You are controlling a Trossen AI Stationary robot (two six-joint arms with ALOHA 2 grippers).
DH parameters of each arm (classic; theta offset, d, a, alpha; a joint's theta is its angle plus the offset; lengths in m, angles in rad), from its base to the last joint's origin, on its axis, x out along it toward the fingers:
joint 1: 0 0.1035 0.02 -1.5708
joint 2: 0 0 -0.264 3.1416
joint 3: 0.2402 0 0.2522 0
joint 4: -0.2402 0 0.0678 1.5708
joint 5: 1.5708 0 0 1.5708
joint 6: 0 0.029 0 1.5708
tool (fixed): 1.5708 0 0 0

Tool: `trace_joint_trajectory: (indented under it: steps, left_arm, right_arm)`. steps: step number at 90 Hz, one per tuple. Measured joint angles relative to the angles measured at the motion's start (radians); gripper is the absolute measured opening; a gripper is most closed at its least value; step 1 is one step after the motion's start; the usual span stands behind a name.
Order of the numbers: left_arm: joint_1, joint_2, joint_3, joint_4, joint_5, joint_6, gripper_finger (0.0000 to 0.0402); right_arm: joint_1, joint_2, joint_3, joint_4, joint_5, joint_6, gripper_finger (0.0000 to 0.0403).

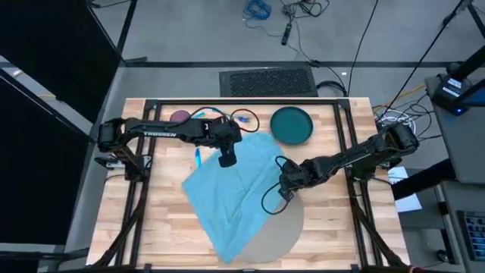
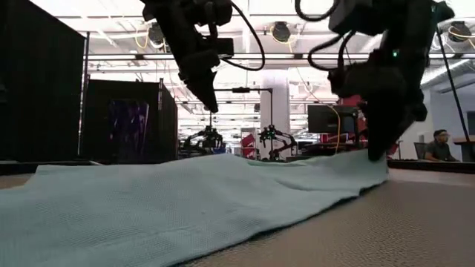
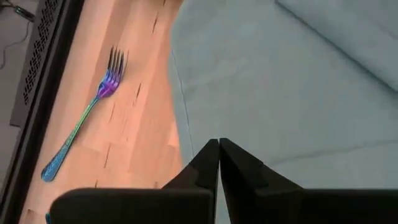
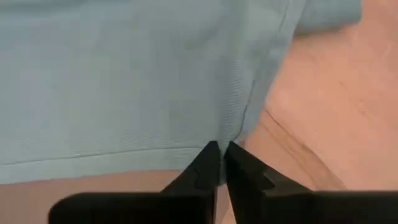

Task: Set table place
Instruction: Fold the blue napkin

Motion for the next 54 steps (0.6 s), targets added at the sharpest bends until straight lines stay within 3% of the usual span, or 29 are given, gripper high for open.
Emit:
trace_joint_trajectory:
  steps: [15,34,54]
  left_arm:
    - [0.0,0.0,0.0,0.002,0.009,0.017,0.0]
    - [0.011,0.007,-0.002,0.125,0.22,0.043,0.0]
    - [0.052,0.042,0.001,0.35,0.326,0.017,0.0]
  right_arm:
    - [0.015,-0.04,0.071,-0.152,0.009,0.003,0.0002]
    - [0.111,-0.078,0.135,-0.466,-0.007,0.149,0.0001]
    - [0.206,-0.112,0.136,-0.46,-0.077,0.258,0.0]
